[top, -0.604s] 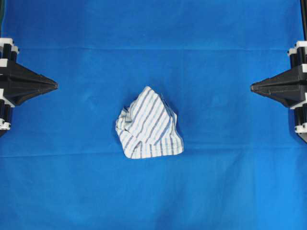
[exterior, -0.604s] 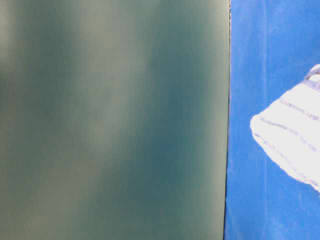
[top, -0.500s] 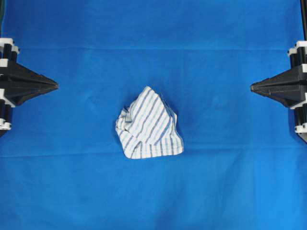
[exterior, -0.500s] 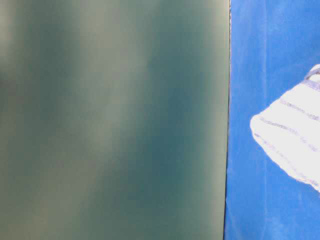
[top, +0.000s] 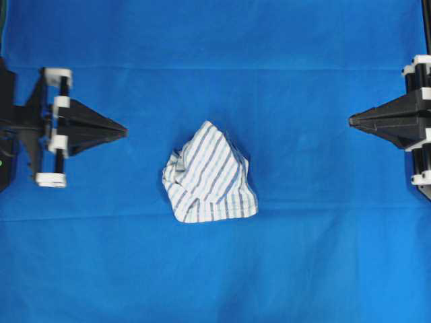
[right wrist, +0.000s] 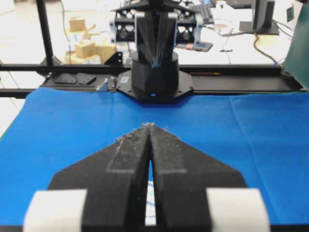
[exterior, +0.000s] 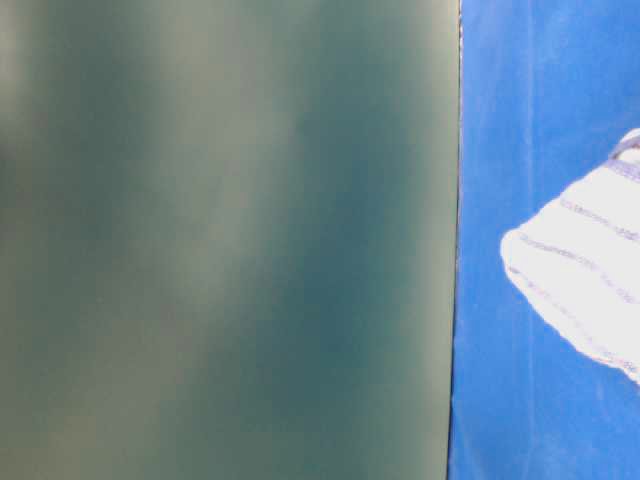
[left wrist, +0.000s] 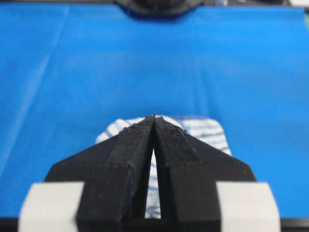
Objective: Hand over the towel.
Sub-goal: 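Move the left gripper open toward the white-and-blue striped towel, then close the left gripper on the towel and lift it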
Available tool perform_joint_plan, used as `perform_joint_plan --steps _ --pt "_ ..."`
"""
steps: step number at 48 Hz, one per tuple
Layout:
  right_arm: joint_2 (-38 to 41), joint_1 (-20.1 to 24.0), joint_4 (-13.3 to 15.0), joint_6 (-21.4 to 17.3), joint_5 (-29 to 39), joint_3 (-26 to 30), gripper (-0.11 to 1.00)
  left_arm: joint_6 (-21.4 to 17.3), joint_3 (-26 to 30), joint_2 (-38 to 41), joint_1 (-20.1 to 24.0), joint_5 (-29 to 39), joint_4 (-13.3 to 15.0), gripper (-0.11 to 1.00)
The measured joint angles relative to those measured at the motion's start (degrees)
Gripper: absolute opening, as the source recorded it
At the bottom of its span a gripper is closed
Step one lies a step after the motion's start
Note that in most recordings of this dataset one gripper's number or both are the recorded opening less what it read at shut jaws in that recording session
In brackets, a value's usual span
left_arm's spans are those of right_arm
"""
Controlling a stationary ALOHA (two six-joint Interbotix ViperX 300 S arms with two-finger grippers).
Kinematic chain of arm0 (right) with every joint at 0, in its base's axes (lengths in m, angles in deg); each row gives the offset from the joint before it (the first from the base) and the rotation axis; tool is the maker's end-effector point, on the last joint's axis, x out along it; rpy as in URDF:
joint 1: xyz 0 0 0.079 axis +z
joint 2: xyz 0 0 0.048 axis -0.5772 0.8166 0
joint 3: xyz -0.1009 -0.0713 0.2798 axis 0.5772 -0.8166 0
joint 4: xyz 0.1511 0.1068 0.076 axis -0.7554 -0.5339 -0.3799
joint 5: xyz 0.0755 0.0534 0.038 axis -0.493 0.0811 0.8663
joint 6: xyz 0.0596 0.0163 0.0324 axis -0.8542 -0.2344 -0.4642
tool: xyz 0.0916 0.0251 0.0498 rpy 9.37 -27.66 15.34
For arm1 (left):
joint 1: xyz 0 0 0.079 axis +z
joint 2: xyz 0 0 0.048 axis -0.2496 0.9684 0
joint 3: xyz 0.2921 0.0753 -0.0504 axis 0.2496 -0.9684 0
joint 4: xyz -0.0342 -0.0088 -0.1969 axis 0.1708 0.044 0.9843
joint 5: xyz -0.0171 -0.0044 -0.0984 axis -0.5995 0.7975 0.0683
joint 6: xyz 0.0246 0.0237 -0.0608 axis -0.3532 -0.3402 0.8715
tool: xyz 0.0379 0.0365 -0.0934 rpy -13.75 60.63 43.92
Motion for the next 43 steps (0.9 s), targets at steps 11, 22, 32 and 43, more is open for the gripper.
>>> perform_joint_plan --steps 11,22,32,43 --pt "0.6 -0.3 0.0 0.0 0.0 0.2 0.0 0.9 6.4 14.1 -1.4 3.4 0.0 0.64" --pt "1.5 -0.4 0.0 0.1 0.0 0.2 0.0 1.2 15.5 28.9 -1.6 12.0 0.1 0.94" --pt "2.5 -0.4 0.0 0.1 0.1 0.2 0.0 1.1 22.2 40.0 -1.7 16.9 0.0 0.94" --pt "3.0 -0.3 0.0 0.1 0.4 0.1 0.0 1.1 24.4 44.4 -1.8 17.1 0.1 0.94"
